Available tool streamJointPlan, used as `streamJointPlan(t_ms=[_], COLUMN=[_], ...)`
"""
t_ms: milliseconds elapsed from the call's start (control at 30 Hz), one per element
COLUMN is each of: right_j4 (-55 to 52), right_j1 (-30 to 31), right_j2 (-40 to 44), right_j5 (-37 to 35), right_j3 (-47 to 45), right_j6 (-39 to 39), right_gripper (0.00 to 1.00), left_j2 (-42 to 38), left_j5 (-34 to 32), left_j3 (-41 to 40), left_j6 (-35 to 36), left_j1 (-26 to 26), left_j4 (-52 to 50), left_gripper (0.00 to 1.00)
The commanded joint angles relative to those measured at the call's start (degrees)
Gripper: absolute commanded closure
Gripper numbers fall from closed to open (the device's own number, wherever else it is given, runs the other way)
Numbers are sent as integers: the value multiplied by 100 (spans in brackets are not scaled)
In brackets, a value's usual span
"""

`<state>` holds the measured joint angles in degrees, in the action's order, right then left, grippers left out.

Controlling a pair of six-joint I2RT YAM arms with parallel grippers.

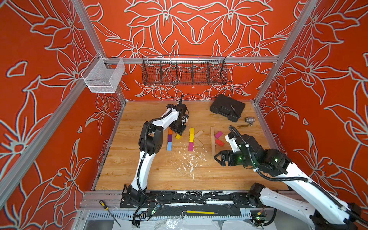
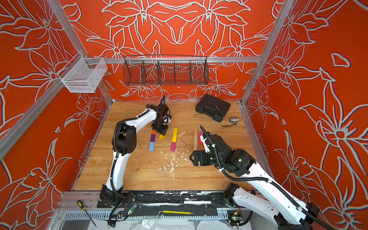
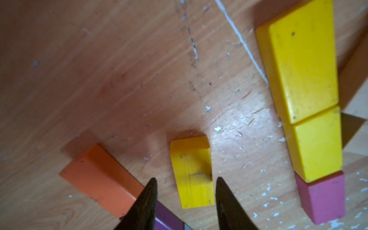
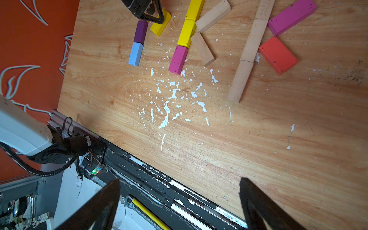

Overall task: Assemble the letter k with building blocks
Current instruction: Assemble the building block at the center of the board.

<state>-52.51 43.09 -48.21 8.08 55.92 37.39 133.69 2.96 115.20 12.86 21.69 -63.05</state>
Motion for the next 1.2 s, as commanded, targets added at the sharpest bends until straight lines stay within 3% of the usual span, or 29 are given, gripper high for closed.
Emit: streamJointPlan(t_ms=[0,400,667,1167], right_j4=[1,-191,-253,-7], right_j1=[-12,-17,-14,-18], right_j2=[52,213,268,10], right_j5=[-77,-371,-480,-381], right_j3=[131,195,219,200], right_j6=[109,207,348,464], right_gripper=[5,5,5,5], left_j2=[199,195,49,-123], left_j5=[116,138,88,-283], left_j3=[160,148,27,-279], left_j6=[86,486,1147,1229], left_j1=[-16,-16,-15,-24], left_j4=[-322,-327,-247,51], left_gripper=[55,67,67,66])
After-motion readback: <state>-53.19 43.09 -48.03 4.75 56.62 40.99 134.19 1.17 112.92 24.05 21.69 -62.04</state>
